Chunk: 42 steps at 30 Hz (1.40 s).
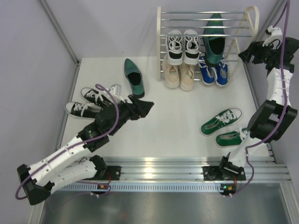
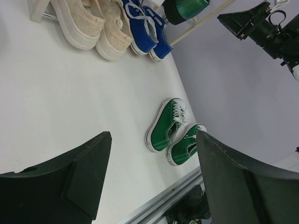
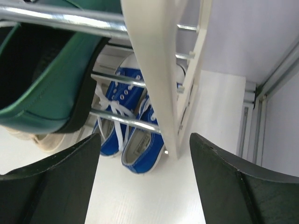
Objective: Place and organize the shoes onto the shoe shelf
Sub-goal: Adjust the shoe shelf at the center of the board.
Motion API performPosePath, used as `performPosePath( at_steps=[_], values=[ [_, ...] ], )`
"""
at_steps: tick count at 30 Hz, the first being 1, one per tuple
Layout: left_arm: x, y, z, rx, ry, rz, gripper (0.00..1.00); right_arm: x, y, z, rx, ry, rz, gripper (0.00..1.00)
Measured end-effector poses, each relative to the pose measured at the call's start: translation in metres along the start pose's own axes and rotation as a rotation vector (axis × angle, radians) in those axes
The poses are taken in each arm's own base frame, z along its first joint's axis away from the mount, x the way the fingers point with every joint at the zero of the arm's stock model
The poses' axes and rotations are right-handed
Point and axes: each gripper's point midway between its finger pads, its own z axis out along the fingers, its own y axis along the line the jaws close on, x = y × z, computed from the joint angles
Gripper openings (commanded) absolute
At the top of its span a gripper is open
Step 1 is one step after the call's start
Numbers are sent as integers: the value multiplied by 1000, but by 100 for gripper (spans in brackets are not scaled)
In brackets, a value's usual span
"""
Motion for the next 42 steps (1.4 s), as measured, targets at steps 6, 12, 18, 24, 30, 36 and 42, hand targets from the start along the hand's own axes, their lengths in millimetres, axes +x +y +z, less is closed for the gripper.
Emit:
performPosePath(
  at_steps=[6, 12, 18, 24, 30, 36, 42],
  values=[
    [5, 4, 5, -16, 15, 6, 79, -20, 11, 23, 7, -75, -30, 59],
    [8, 6, 7, -23, 21, 8, 79, -20, -4, 30, 95, -113, -47, 29],
    [8, 6, 7, -23, 21, 8, 79, -20, -12, 31, 141, -123, -81, 5],
    [8, 6, 7, -23, 21, 8, 79, -18, -9, 25, 157, -136, -100, 0],
    [8, 6, 7, -23, 20, 8, 79, -10, 4, 8, 165, -130, -96, 0],
    [8, 5, 7, -20, 22, 8, 79, -7, 9, 0, 172, -121, -89, 0],
    [8, 5, 7, -18, 24, 8, 79, -7, 10, -2, 176, -118, -87, 18]
  ],
)
